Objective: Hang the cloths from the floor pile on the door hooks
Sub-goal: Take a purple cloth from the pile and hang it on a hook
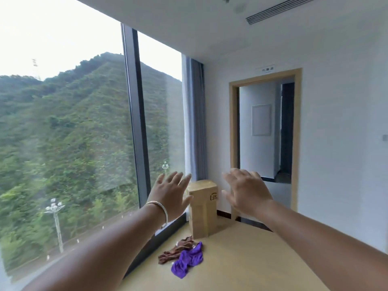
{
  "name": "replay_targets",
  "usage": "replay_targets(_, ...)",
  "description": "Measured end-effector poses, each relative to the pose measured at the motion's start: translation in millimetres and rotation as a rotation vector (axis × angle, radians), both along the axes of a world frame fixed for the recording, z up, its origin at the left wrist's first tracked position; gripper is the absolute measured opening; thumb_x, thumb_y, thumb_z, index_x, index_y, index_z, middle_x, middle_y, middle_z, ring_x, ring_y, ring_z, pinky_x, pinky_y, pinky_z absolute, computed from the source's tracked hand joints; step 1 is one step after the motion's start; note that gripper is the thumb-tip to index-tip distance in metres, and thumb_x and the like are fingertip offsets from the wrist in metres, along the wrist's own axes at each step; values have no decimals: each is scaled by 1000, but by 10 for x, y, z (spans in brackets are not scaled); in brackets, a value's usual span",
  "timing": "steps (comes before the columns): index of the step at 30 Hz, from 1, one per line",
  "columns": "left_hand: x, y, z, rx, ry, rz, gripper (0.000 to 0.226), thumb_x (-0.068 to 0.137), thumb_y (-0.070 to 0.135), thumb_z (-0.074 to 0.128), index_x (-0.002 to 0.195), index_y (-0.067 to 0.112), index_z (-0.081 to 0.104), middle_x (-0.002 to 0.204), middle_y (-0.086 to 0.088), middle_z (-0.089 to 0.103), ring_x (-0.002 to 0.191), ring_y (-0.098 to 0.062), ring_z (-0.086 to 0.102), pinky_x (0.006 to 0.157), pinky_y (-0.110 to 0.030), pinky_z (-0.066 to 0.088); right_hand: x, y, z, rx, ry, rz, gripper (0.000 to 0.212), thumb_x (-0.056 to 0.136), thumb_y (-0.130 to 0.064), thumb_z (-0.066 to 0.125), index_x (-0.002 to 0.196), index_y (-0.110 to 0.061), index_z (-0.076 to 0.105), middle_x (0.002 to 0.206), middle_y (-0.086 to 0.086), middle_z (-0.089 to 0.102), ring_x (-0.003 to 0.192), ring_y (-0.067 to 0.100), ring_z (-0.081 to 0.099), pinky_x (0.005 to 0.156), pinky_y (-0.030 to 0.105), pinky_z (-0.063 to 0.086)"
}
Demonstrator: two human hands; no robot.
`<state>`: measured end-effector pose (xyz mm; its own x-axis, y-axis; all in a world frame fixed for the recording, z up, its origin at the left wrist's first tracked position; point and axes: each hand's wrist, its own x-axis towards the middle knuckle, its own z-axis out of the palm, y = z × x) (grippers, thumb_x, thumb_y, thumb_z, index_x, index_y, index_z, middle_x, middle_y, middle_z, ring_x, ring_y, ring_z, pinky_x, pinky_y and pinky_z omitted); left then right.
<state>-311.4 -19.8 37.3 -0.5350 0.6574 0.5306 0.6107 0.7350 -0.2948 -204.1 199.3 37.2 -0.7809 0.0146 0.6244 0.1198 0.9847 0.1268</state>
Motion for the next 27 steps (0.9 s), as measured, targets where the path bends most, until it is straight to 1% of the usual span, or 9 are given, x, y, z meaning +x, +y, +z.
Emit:
replay_targets(3, -7, 705, -50, -10, -26, -98, 70, 94, 59, 30, 152, 27, 9, 158, 0, 19, 146, -19, 13, 118, -45, 9, 251, 586, -92, -1, -14, -145, 58, 93, -52, 43, 144, -25, 37, 143, 2, 44, 131, 22, 41, 112, 43, 24)
replay_targets(6, 13, 1372, -100, -21, -45, -205, 69, 94, 60, 28, 152, 27, 8, 158, 0, 19, 146, -19, 12, 119, -45, 8, 495, 1096, -171, -18, -32, -261, 61, 93, -54, 42, 146, -25, 34, 147, 2, 41, 134, 22, 36, 113, 44, 22)
replay_targets(10, 19, 2102, -181, -22, -46, -329, 70, 93, 62, 26, 152, 28, 9, 157, 0, 20, 145, -20, 14, 117, -47, 9, 696, 1647, -253, -34, -72, -420, 65, 94, -57, 36, 150, -27, 24, 152, 3, 32, 140, 22, 26, 115, 47, 16)
replay_targets(14, -136, 2757, -307, -55, -72, -392, 72, 91, 67, 20, 151, 31, 2, 160, 1, 9, 147, -23, 7, 116, -52, 4, 705, 2110, -354, -46, -140, -544, 68, 94, -61, 29, 152, -29, 15, 159, 4, 17, 146, 24, 11, 116, 53, 7)
replay_targets(17, -387, 3204, -402, -57, -102, -433, 72, 90, 69, 18, 150, 33, 0, 160, 4, 6, 147, -28, 6, 115, -56, 2, 541, 2400, -423, -40, -179, -607, 69, 94, -63, 26, 153, -31, 10, 161, 2, 12, 147, 27, 3, 116, 55, 3)
replay_targets(20, -718, 3582, -437, -47, -115, -471, 70, 91, 68, 17, 150, 34, 1, 160, 6, 7, 147, -30, 5, 115, -58, 4, 245, 2688, -423, -38, -195, -652, 71, 93, -66, 24, 153, -32, 7, 162, 1, 8, 148, 29, -1, 116, 56, -1)
replay_targets(27, -1843, 4322, -338, -52, -111, -462, 69, 90, 69, 13, 149, 37, -2, 160, 7, 4, 147, -29, -1, 114, -62, 1, -901, 3454, -260, -2, -216, -688, 72, 91, -69, 21, 152, -35, 5, 162, 1, 5, 148, 31, -2, 115, 58, 0)
